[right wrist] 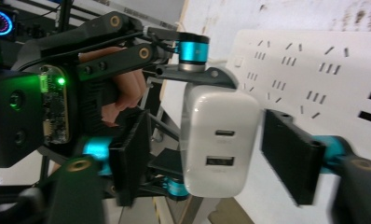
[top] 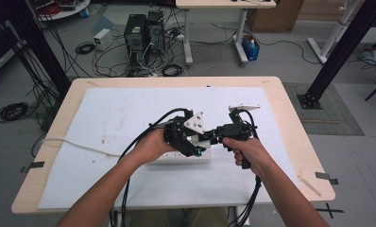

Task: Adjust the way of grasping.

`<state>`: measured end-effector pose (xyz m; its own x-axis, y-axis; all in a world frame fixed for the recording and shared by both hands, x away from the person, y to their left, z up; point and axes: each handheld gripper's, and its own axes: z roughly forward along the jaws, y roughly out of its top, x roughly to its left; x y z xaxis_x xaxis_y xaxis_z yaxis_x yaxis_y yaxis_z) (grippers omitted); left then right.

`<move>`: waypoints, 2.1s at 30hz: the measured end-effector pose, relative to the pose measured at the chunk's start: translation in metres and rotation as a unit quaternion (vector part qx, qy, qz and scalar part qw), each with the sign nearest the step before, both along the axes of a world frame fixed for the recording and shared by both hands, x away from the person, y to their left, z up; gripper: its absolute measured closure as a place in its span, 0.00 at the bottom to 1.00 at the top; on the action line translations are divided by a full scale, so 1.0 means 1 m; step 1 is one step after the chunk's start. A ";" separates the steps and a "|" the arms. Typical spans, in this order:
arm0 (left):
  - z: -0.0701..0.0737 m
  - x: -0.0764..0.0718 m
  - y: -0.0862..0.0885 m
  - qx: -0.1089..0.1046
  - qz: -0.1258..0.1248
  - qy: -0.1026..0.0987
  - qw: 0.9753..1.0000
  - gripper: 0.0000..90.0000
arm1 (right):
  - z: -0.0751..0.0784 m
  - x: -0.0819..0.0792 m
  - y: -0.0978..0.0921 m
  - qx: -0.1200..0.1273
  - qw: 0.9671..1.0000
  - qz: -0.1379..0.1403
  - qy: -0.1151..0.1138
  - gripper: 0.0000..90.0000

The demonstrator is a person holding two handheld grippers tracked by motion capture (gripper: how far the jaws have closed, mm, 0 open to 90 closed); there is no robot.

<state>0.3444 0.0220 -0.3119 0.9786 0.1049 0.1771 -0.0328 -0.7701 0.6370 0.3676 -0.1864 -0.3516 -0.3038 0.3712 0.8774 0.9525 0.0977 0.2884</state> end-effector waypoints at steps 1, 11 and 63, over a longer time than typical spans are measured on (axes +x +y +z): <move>0.000 0.000 0.000 -0.004 0.001 0.001 1.000 0.47 | 0.000 0.000 0.000 0.000 1.000 0.000 0.000 0.40; 0.000 -0.002 -0.001 -0.010 -0.002 -0.008 1.000 0.47 | -0.002 0.001 0.002 0.002 1.000 0.001 0.000 0.56; 0.000 0.019 0.156 0.168 0.184 0.087 0.964 0.23 | 0.071 0.003 -0.049 -0.391 0.882 0.097 -0.246 0.69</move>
